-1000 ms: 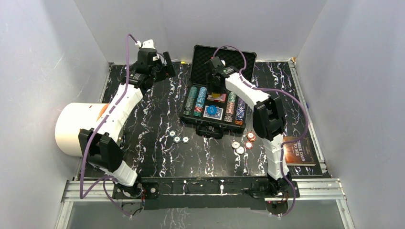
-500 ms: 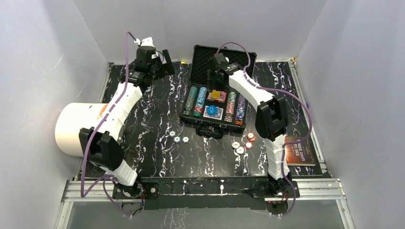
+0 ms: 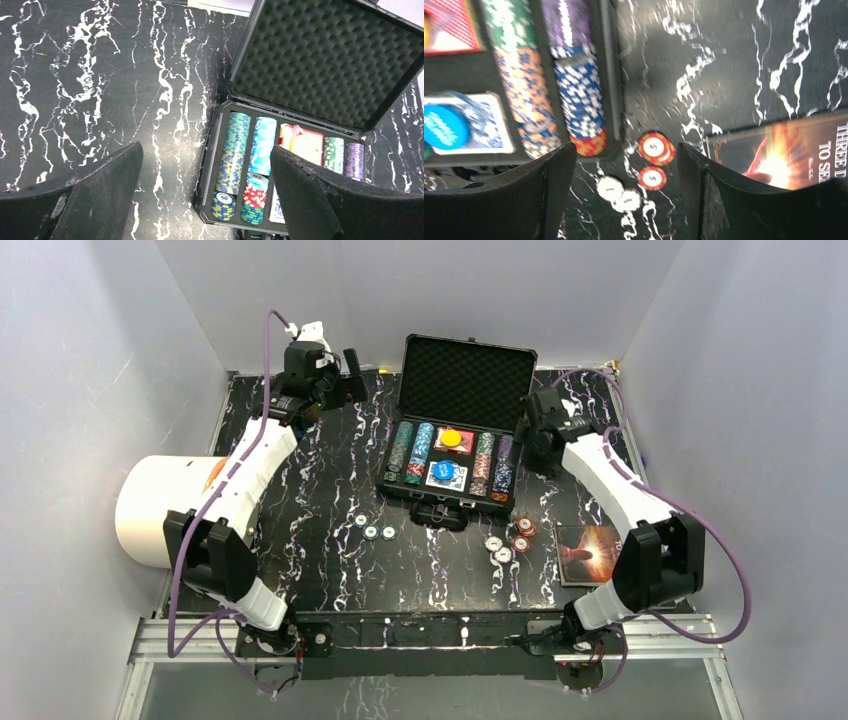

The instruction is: Pack up texas hold em set

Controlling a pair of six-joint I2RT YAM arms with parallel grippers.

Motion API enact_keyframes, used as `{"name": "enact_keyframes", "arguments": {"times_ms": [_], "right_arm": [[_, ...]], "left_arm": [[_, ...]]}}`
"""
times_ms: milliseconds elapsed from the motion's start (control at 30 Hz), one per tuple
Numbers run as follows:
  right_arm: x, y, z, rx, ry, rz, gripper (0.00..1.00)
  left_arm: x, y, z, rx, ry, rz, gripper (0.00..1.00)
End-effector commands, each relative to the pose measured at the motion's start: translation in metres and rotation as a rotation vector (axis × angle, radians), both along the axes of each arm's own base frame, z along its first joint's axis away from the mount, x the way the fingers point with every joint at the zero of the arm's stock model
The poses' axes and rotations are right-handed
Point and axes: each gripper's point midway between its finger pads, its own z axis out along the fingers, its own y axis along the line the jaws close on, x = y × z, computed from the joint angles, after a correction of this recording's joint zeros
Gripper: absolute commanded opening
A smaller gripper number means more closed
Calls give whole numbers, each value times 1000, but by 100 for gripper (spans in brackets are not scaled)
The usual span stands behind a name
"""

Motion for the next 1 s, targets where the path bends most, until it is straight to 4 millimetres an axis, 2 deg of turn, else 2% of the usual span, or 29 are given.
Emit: {"name": "enact_keyframes", "arguments": {"times_ms": [0,100,200,300,500,667,867,967], "right_arm": [[-35,-5,-24,21,78,-8,82],[-56,7,-37,98,121,47,81],[-69,22,-39,158,121,101,80],[-79,32,-43,129,118,162,79],[-103,64,-63,79,128,335,78],[-113,67,-90,0,194,376,72],[-109,65,-105,-61,223,414,68],[-116,67,-114,-54,272,436,65]], "left_arm": [[-3,-10,24,-79,-64,-46,98],[-2,-19,25,-121,-64,-75,99],[-1,-25,26,-153,-67,-93,98],[-1,-30,24,-180,-58,-102,98],[-1,-39,21,-225,-37,-123,98],[-1,-40,22,-228,-38,-132,98],[-5,-47,30,-245,-68,-178,98],[-7,-48,34,-251,-78,-194,99]]}}
